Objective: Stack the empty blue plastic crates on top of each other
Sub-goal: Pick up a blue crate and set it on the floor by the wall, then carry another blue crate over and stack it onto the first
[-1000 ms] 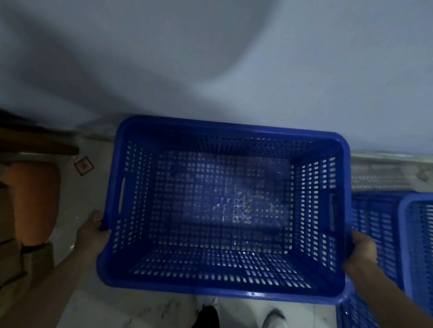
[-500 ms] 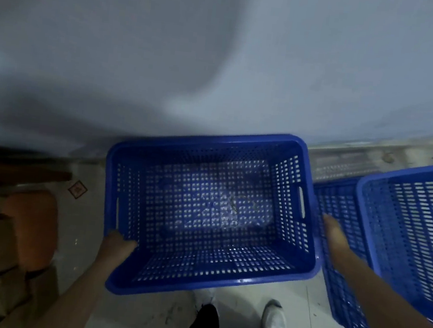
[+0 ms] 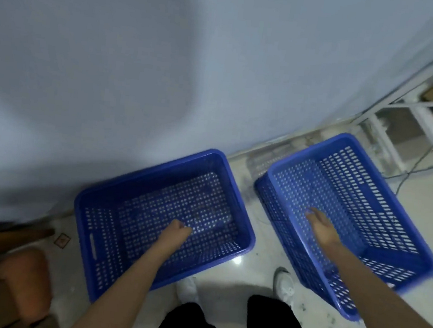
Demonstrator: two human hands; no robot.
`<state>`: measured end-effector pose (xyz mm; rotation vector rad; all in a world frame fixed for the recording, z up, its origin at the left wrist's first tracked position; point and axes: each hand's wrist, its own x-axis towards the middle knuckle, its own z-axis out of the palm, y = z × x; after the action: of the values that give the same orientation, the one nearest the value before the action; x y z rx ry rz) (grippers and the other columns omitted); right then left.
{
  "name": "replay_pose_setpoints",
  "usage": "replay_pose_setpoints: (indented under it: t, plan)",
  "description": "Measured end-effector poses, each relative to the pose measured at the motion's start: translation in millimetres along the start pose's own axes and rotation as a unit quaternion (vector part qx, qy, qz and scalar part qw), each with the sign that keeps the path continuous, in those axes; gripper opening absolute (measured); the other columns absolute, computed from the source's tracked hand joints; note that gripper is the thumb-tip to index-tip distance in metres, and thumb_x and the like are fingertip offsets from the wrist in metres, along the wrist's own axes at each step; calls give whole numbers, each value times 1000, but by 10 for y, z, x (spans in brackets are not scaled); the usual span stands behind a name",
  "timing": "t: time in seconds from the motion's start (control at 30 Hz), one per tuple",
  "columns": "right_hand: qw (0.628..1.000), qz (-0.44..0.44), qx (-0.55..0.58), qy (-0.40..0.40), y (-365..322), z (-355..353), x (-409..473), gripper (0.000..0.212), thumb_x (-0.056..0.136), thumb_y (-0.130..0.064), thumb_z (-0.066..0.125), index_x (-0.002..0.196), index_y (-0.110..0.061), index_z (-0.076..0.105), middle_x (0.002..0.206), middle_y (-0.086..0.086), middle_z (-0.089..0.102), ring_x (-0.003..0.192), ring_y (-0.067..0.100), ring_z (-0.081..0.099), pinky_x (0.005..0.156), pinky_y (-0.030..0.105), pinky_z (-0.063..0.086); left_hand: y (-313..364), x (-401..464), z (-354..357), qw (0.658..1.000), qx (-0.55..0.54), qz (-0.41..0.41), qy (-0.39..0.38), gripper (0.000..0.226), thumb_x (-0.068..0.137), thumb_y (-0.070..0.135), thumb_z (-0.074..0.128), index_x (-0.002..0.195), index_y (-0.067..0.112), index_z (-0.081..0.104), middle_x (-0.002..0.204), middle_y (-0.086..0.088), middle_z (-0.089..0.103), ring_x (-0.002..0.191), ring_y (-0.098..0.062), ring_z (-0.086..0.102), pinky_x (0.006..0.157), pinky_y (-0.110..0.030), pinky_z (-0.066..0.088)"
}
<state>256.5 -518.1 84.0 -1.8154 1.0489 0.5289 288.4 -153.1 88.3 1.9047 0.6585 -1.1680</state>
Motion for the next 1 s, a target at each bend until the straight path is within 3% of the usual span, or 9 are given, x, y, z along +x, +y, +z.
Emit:
replay_pose_setpoints:
  t: [0.17, 0.23, 0.3, 0.43, 0.5, 0.67, 0.83, 0.93, 1.0]
  plan:
    - [1000, 13, 13, -9, 273, -900, 194, 47, 97, -34, 48, 142, -20, 41, 149, 8, 40, 132, 32, 42, 104, 37, 35, 632, -188, 904, 999, 23, 16, -17, 17, 84, 32, 49, 83, 16, 42, 81, -4, 46, 72, -18, 44, 64, -31, 36]
    - [1000, 15, 7, -11, 438, -1262, 319, 46, 97, -35, 48, 140, -22, 43, 151, 6, 38, 134, 32, 41, 109, 40, 33, 857, -276, 1327, 999, 35, 10, -25, 15, 89, 26, 49, 88, 13, 43, 80, -5, 44, 72, -19, 42, 62, -31, 34]
    - [1000, 10, -3, -14, 601, -1626, 453, 45, 95, -36, 51, 138, -25, 45, 151, 5, 40, 133, 32, 43, 111, 44, 35, 1053, -341, 1762, 997, 58, 22, -42, 17, 83, 23, 52, 73, 14, 40, 66, -2, 39, 60, -15, 37, 59, -32, 32]
    - [992, -6, -125, -4, 987, -2335, 854, 50, 94, -38, 51, 141, -25, 41, 139, 9, 51, 105, 35, 61, 75, 36, 47, 1286, -256, 2544, 994, 98, 12, -52, 25, 80, 24, 51, 60, 19, 35, 63, -1, 41, 55, -14, 39, 58, -29, 33]
    - [988, -10, -151, 5, 1170, -2629, 1074, 52, 94, -40, 50, 142, -24, 39, 140, 13, 51, 100, 34, 63, 73, 37, 49, 1372, -142, 2885, 994, 96, 1, -59, 17, 83, 25, 50, 69, 18, 45, 74, -3, 51, 66, -15, 49, 60, -29, 43]
    - [970, -24, -237, 51, 1518, -3053, 1789, 51, 96, -33, 46, 144, -18, 39, 151, 12, 35, 123, 34, 49, 93, 41, 47, 1408, 408, 3547, 993, 98, -29, -62, 10, 90, 22, 45, 91, 13, 50, 95, -8, 58, 83, -20, 55, 74, -32, 48]
    - [958, -62, -271, 66, 1656, -3059, 2577, 53, 97, -30, 42, 147, -16, 31, 150, 11, 35, 135, 34, 37, 108, 45, 36, 1375, 1011, 3841, 995, 71, -65, -2, 47, 95, 26, 45, 135, 2, 42, 123, -15, 57, 112, -33, 55, 100, -43, 47]
    - [948, -80, -303, 54, 1701, -2930, 2937, 58, 97, -28, 41, 150, -12, 22, 153, 12, 29, 137, 34, 33, 106, 46, 36, 1358, 1294, 3902, 995, -11, -99, 27, 56, 97, 22, 46, 147, 2, 28, 131, -18, 52, 114, -35, 55, 98, -44, 48]
    - [938, -87, -331, 52, 1751, -2851, 3131, 59, 97, -26, 40, 151, -13, 19, 156, 12, 25, 138, 35, 31, 107, 47, 35, 1313, 1449, 3917, 992, -36, -111, 36, 53, 98, 17, 45, 146, 3, 28, 115, -16, 55, 96, -30, 57, 89, -43, 49]
